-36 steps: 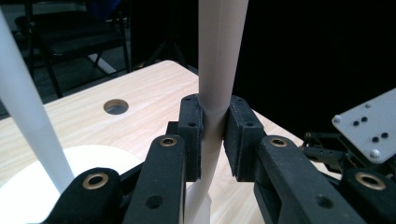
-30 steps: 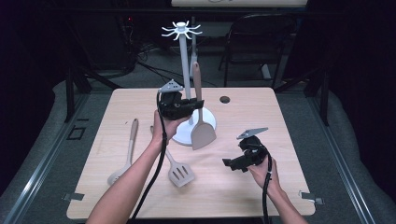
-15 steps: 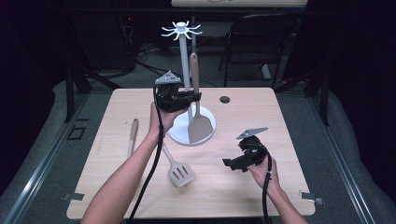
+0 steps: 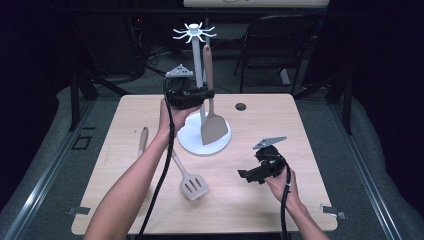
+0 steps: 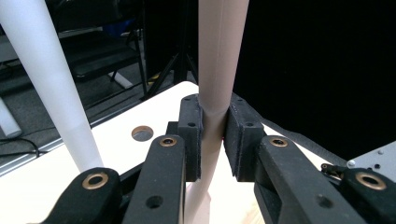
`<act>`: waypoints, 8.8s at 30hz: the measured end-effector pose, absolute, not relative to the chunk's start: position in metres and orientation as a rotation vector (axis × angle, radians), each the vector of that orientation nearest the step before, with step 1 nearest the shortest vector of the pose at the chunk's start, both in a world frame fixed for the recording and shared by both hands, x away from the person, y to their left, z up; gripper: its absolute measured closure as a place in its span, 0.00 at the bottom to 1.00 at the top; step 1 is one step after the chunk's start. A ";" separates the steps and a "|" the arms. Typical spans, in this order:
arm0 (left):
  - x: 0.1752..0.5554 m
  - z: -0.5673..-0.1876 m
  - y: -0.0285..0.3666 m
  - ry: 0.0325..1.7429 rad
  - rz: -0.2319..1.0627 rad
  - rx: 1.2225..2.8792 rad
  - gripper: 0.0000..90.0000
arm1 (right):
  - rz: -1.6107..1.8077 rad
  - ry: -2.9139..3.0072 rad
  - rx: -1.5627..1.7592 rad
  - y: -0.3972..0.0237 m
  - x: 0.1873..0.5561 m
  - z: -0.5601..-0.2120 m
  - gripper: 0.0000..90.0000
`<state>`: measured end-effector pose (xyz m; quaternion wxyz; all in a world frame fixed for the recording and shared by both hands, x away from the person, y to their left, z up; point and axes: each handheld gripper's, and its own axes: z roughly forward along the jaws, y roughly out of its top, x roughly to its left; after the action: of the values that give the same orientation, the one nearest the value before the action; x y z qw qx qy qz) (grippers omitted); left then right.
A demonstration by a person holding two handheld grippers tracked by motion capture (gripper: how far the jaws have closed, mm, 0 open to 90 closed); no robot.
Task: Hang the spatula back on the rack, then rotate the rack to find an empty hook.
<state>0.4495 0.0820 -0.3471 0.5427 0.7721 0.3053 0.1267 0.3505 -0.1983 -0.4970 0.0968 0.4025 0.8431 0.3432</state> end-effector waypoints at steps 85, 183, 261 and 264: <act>0.471 -0.352 0.095 0.893 0.446 1.852 0.65 | 0.983 2.554 1.204 -0.197 0.356 -0.503 0.02; 0.461 -0.250 0.124 0.856 0.675 1.704 1.00 | 0.938 2.597 1.198 -0.198 0.356 -0.509 0.04; 0.433 -0.386 0.185 1.175 0.483 1.910 0.21 | 0.891 2.642 1.173 -0.192 0.356 -0.513 0.07; 0.429 -0.400 0.190 1.201 0.466 1.913 0.20 | 0.892 2.642 1.175 -0.191 0.356 -0.513 0.07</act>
<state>0.4286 0.1897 -0.3998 0.4055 0.7582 0.4761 0.1848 0.3564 -0.1914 -0.5133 0.0579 0.3877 0.8716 0.2943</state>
